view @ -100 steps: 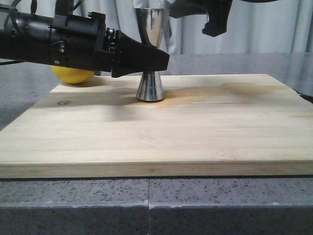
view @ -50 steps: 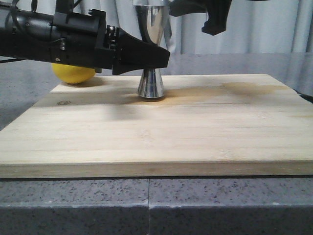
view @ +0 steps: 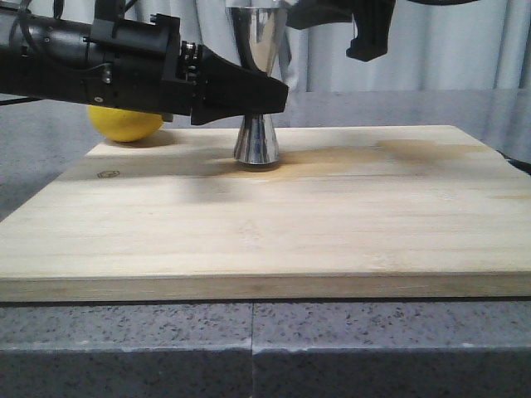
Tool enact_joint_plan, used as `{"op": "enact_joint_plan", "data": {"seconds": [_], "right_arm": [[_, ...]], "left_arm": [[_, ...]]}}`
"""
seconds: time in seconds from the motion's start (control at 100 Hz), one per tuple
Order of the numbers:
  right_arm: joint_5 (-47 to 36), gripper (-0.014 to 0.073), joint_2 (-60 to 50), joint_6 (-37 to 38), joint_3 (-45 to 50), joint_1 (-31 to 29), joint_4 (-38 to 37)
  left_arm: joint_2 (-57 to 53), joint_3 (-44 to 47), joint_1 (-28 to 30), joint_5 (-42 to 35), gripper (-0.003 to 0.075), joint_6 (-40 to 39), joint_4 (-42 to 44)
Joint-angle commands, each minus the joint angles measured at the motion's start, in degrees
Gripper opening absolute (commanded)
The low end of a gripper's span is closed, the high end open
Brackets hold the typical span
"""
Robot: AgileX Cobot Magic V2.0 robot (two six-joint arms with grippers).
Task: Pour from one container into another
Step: 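Tilt the beaker with the right gripper, pouring water into the jigger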
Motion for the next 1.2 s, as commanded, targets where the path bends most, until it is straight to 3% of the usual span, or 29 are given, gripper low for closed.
{"op": "enact_joint_plan", "data": {"seconds": [0.0,1.19], "right_arm": [[1.3,0.0279,-1.9,0.1,-2.2,0.0,-0.1],[0.8,0.0279,-1.9,0.1,-2.2,0.0,-2.0]], "left_arm": [[-2.6,-1.6,-0.4,6.2,-0.0019,-0.2,-5.0],[-2.6,-1.8,-0.4,6.2,-0.0019,-0.2,-5.0]]}}
